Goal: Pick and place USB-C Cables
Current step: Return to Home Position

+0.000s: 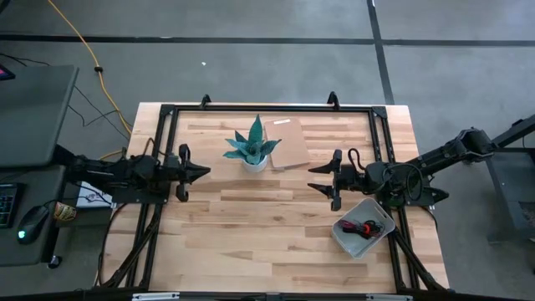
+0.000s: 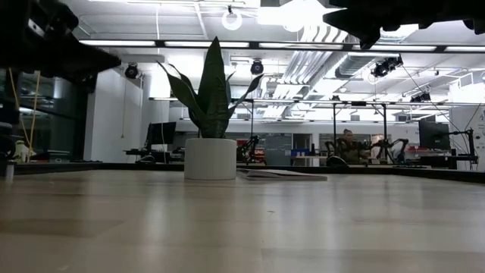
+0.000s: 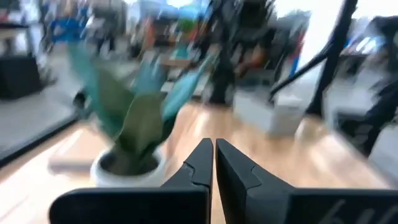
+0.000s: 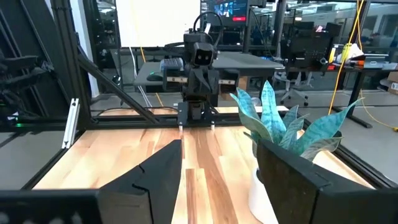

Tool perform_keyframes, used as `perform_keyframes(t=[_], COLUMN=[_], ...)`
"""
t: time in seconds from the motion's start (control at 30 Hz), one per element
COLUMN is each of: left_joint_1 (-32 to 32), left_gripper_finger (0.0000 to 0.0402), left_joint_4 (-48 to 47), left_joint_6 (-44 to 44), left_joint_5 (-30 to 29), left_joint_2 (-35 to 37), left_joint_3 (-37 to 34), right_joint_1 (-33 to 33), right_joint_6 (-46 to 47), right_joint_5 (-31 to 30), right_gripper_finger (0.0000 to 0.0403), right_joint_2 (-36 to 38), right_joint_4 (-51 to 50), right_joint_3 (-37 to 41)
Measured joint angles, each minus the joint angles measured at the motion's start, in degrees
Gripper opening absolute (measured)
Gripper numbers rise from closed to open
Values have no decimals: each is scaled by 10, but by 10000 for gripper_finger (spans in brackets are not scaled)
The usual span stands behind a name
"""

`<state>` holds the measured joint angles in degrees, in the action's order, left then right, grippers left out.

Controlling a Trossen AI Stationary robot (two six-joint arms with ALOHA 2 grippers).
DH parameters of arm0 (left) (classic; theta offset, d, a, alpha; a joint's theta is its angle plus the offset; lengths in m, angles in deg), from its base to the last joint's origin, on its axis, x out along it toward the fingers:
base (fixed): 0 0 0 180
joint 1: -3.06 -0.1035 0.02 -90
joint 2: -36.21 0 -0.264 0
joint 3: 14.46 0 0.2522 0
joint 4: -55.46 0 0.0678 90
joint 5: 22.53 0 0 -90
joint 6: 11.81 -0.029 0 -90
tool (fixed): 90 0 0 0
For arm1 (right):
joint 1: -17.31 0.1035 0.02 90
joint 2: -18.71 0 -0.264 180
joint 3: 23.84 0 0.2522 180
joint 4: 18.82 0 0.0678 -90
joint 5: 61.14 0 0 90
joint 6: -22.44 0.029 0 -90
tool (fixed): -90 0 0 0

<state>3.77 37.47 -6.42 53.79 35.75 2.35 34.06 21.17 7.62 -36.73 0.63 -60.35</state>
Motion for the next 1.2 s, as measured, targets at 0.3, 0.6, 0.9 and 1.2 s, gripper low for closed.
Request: perform_keyframes(t=[0.3, 0.6, 0.9, 1.2], left_joint_1=[-10, -15, -15, -15], left_gripper_finger=[0, 0, 0, 1], left_joint_4=[68, 71, 71, 71], left_joint_6=[-28, -26, -26, -26], left_joint_5=[6, -21, -20, -20], left_joint_2=[-1, -3, -3, -3], left_joint_3=[-24, -24, -24, -24], right_joint_1=[0, -7, -118, -182], right_joint_6=[13, 9, 16, 49], right_joint_5=[0, -74, -29, 172], right_gripper_finger=[200, 159, 17, 2], right_joint_2=[0, 0, 64, 176], right_joint_4=[-3, -26, -83, -145], right_joint_3=[0, 0, 0, 49])
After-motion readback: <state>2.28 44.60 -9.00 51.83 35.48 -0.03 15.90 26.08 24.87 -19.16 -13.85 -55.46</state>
